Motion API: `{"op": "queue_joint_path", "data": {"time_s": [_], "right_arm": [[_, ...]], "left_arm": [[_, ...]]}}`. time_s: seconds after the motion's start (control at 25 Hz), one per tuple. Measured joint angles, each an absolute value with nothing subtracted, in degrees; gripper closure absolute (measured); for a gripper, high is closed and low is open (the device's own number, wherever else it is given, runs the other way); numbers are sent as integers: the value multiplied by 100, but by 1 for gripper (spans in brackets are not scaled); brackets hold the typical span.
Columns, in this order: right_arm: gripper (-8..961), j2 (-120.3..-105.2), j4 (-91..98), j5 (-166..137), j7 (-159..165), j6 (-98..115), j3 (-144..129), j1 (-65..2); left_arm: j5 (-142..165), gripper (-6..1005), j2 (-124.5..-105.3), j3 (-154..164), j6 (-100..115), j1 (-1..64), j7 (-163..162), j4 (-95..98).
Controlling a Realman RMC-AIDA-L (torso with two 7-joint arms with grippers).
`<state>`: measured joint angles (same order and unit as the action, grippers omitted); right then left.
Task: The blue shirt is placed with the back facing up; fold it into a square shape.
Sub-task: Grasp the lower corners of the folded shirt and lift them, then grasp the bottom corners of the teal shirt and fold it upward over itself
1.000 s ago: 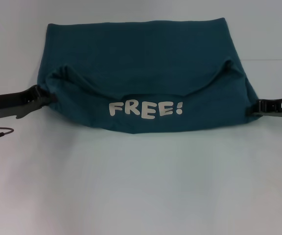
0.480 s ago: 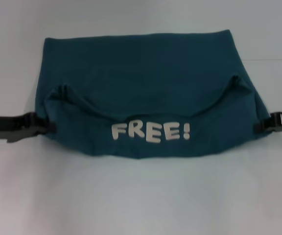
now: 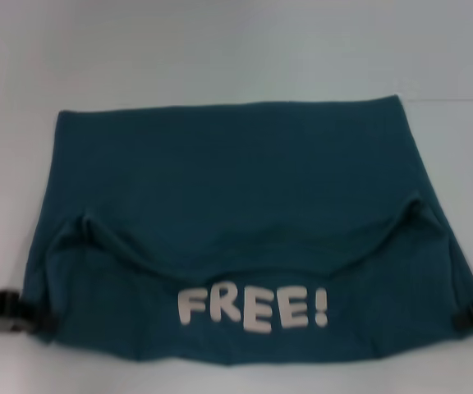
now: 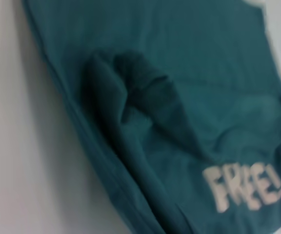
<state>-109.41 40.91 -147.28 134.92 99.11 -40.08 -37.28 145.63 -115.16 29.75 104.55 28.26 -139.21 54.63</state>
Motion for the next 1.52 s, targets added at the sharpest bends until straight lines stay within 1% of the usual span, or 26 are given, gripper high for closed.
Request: {"op": "queue_joint_path", "data": {"time_s": [0.28,0.68,0.76,0.8,0.84,0.96,1.12,1.24,1.52], "right_arm": [[910,-10837,4103,-14752,13283,10274,-3890,-3529],[899,-10853,4091,-14678,13187,10222,-3733,-3549],[896,-10838,4110,-14538,13180,10132,-3525,-3579],[895,-10825,4115,-14462,13188,10064,-3408,-3601],[894,-10808,4115,-14393,13206,9955,-3304,-3629],[891,-10765,4060,-14165,13368,9438,-3007,-3712],[886,-10764,4017,-14023,13658,8672,-2949,-3825],[883,-10798,4005,-13991,13820,8190,-2945,-3925],[876,-10945,4005,-13533,13914,7167,-2988,-4090]], "left_arm": [[15120,972,-11554,2833,10816,2575,-13857,5680],[14906,972,-11574,2721,10884,2620,-13661,5628],[14668,972,-11554,2605,10821,2718,-13634,5582],[14435,972,-11493,2466,10647,2894,-13683,5424],[14435,972,-11493,2466,10647,2894,-13683,5424],[14356,973,-11389,2327,10213,3296,-13912,5126],[14386,973,-11272,2375,9556,3743,-14243,4786],[14400,973,-11205,2514,9008,4028,-14459,4567],[14401,973,-11194,2820,7789,4390,-14844,4308]]}}
